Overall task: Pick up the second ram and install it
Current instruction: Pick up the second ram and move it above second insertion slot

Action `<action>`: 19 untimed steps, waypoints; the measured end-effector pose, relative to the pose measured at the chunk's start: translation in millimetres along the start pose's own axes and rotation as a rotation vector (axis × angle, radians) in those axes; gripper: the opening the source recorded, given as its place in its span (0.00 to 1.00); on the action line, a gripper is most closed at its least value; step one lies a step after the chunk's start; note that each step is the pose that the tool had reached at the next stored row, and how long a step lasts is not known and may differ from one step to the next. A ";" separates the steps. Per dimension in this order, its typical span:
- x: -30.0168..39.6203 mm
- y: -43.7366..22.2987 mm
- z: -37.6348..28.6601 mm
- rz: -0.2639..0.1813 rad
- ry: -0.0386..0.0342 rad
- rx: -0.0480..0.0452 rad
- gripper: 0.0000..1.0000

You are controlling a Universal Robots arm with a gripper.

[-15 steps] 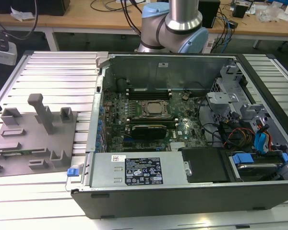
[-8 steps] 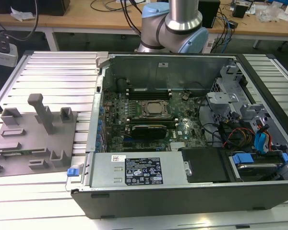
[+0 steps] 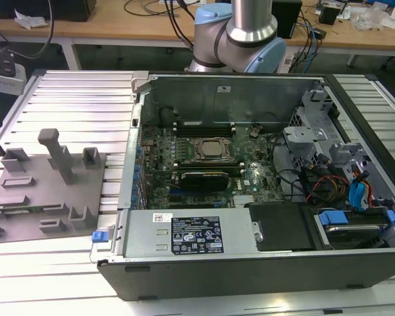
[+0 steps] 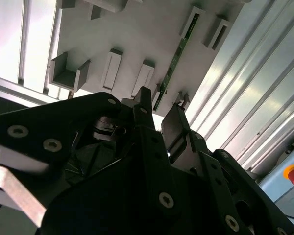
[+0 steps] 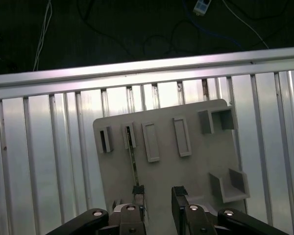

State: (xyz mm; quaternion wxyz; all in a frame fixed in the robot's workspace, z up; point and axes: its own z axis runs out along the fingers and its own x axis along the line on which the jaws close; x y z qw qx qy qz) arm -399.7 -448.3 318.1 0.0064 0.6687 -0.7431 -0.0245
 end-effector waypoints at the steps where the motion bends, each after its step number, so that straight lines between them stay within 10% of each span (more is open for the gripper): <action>1: 0.0 -0.1 1.0 0.000 0.0000 0.0000 0.36; 19: 0.3 -0.5 10.9 0.000 0.0000 0.0000 0.36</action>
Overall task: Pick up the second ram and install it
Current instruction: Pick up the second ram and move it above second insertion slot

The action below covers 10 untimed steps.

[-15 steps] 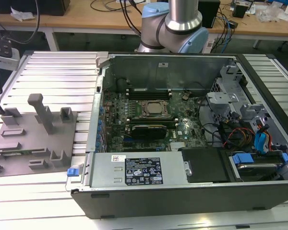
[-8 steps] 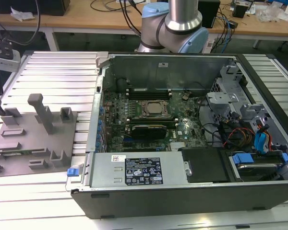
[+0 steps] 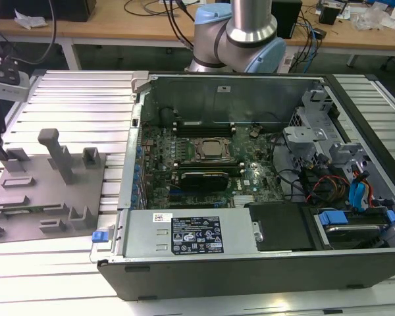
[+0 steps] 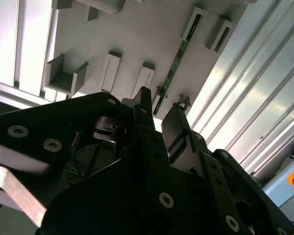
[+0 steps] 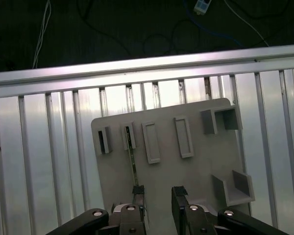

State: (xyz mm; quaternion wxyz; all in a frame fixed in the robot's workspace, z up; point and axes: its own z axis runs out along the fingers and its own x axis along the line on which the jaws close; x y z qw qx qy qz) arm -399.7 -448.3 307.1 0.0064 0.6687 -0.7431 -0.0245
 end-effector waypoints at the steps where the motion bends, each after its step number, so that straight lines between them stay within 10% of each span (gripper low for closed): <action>1: 0.0 0.0 1.0 0.000 0.0000 0.0000 0.36; 10: 0.2 -0.3 7.7 0.000 0.0000 0.0000 0.36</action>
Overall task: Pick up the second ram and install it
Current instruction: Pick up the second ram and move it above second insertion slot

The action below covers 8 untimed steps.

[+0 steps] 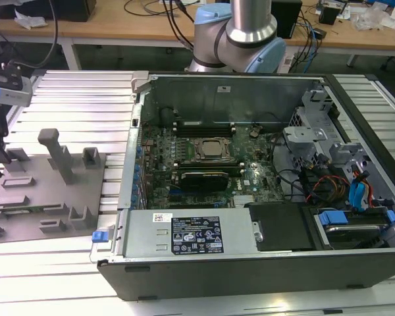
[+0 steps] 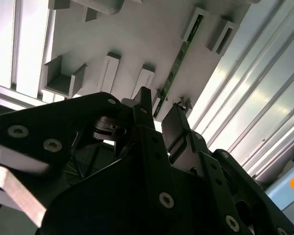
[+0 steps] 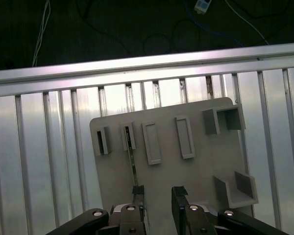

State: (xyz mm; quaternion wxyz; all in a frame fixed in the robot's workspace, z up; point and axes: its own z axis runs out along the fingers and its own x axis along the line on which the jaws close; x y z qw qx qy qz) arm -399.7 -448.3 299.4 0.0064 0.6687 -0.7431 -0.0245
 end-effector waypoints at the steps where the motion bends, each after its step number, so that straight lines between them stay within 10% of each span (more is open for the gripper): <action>1: 0.0 0.0 0.8 0.000 0.0000 0.0000 0.36; 8: 0.1 -0.3 6.1 0.000 0.0000 0.0000 0.36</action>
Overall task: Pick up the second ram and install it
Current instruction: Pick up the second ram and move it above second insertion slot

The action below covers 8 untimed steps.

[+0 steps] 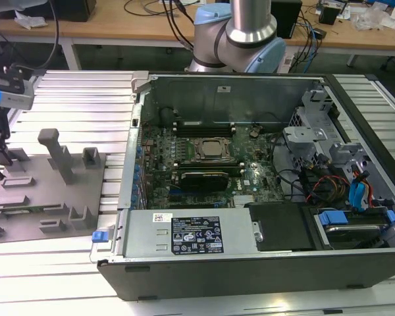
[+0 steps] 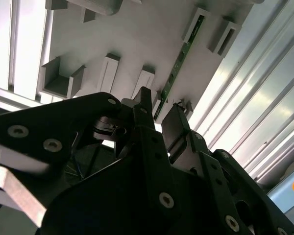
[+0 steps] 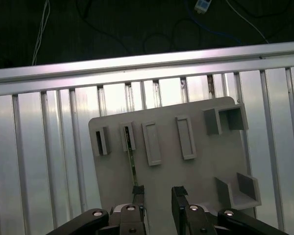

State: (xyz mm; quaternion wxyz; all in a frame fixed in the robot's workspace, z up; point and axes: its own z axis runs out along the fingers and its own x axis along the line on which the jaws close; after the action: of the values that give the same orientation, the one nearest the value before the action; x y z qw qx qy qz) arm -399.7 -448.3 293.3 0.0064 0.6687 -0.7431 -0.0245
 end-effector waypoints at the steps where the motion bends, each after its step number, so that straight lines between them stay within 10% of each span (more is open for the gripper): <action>1: 0.0 0.0 0.5 0.000 0.0000 0.0000 0.36; 8: 0.1 -0.3 6.4 0.000 0.0000 0.0000 0.36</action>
State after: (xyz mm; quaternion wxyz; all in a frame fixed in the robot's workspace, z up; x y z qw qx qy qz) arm -399.7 -448.3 286.9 0.0063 0.6687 -0.7431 -0.0245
